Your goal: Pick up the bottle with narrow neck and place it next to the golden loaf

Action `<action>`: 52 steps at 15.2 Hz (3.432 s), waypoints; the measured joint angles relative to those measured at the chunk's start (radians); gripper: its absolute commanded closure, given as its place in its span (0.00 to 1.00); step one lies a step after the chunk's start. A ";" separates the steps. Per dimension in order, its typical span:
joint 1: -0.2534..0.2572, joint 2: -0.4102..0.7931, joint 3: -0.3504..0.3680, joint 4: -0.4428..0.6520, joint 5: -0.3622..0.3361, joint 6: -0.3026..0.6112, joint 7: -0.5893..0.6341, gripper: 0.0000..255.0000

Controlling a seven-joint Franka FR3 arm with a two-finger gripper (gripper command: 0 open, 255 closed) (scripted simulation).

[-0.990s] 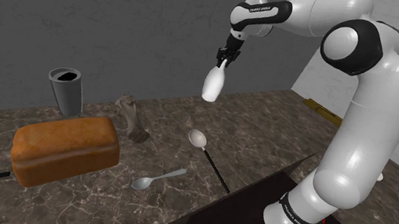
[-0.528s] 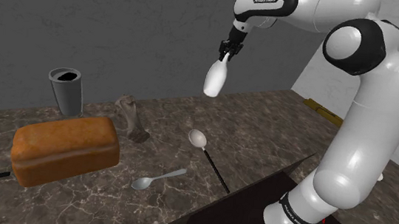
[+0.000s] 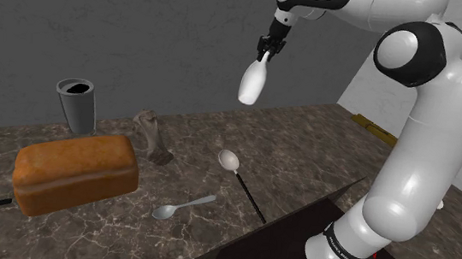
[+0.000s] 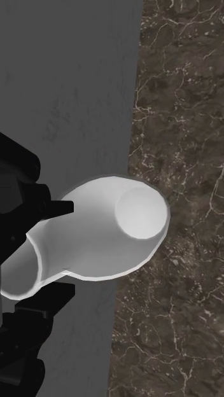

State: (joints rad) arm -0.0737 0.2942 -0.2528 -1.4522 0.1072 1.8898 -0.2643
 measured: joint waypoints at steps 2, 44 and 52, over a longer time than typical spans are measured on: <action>0.000 0.000 0.000 0.026 -0.001 -0.026 0.003 1.00; 0.279 -0.436 0.212 -0.248 -0.157 -0.182 0.503 1.00; 0.355 -0.500 0.327 -0.309 -0.164 -0.196 0.693 1.00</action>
State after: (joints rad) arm 0.2812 -0.2057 0.0744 -1.7610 -0.0568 1.6941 0.4285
